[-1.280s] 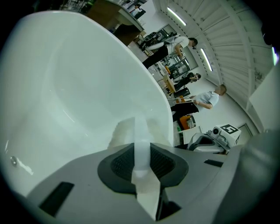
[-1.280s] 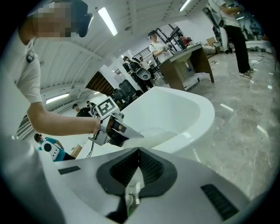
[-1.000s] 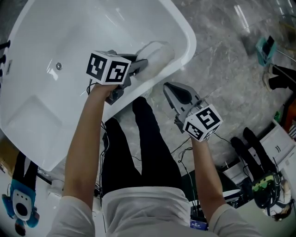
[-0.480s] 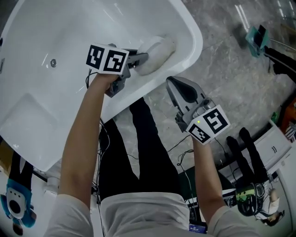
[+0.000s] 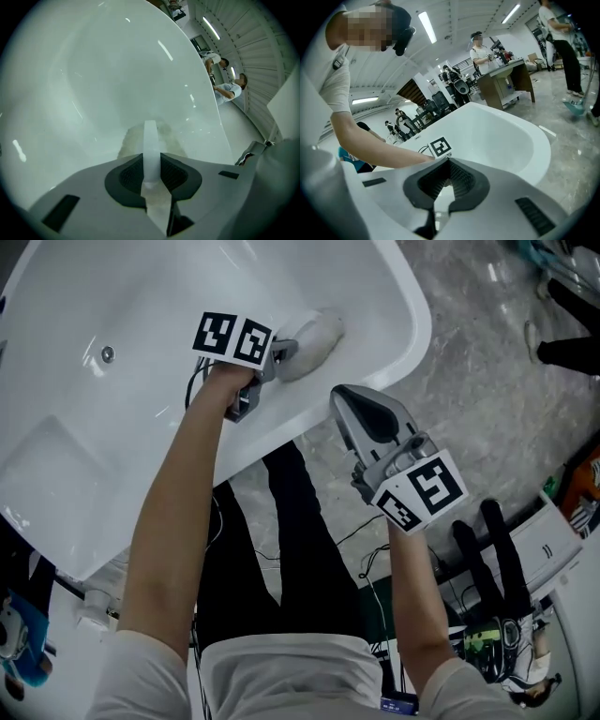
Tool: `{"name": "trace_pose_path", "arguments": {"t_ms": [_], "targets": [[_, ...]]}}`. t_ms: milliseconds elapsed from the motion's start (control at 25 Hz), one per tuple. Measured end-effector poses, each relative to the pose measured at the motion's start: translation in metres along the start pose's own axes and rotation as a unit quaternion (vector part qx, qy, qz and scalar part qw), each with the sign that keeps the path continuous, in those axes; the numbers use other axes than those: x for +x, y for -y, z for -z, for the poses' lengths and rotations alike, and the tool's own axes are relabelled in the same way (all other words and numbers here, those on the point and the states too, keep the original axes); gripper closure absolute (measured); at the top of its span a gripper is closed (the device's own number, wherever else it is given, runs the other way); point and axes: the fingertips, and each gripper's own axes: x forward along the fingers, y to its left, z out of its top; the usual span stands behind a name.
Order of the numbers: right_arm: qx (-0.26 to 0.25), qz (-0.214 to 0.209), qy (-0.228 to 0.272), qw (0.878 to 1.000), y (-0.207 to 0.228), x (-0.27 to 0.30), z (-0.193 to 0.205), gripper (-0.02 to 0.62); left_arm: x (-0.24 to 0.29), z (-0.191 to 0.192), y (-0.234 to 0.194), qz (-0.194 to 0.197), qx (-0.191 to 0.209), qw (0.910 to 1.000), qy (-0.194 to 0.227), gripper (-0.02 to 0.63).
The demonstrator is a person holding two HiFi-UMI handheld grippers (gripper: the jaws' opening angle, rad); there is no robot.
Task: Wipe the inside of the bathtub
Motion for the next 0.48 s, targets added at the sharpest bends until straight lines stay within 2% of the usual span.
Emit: {"name": "trace_pose_path", "arguments": {"t_ms": [280, 480], "targets": [[-0.06, 0.004, -0.023, 0.998, -0.012, 0.027, -0.015, 0.575, -0.006, 0.013, -0.016, -0.015, -0.01, 0.9998, 0.006, 0.517], [-0.116, 0.001, -0.081, 0.99, 0.011, 0.046, -0.034, 0.575, 0.003, 0.008, -0.024, -0.04, -0.015, 0.999, -0.012, 0.517]]}}
